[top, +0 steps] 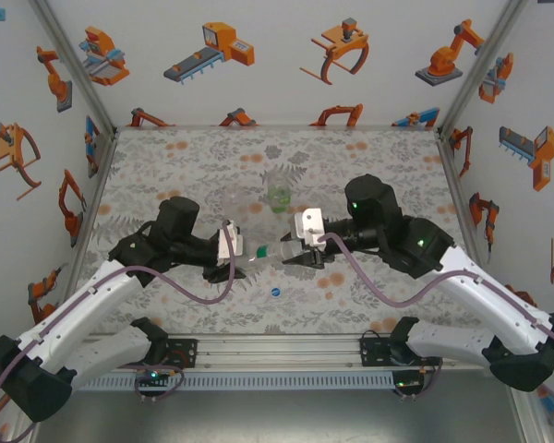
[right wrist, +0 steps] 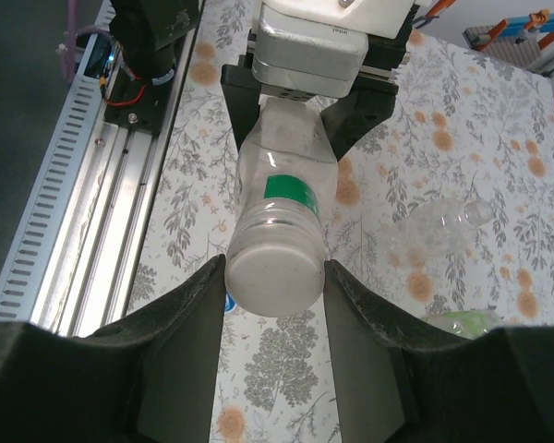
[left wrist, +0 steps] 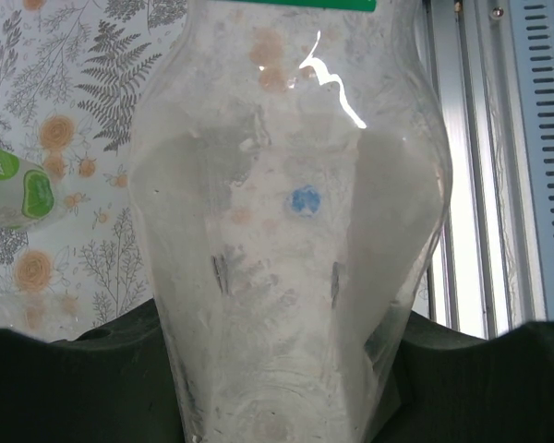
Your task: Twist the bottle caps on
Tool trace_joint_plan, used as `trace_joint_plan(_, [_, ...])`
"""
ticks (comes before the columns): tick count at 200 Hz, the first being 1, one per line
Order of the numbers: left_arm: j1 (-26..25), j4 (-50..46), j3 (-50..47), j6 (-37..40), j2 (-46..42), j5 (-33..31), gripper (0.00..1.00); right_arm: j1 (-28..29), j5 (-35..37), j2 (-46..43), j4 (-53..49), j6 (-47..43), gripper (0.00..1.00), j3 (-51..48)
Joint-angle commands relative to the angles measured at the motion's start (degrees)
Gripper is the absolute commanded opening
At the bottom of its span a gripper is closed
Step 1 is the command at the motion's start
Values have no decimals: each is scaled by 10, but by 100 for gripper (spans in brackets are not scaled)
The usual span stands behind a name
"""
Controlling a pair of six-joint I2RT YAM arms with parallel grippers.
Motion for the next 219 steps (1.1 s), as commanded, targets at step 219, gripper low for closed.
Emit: trace_joint_plan(219, [-4,-20,19,29,-18,55,0,66,40,23,-57,-82,3,41])
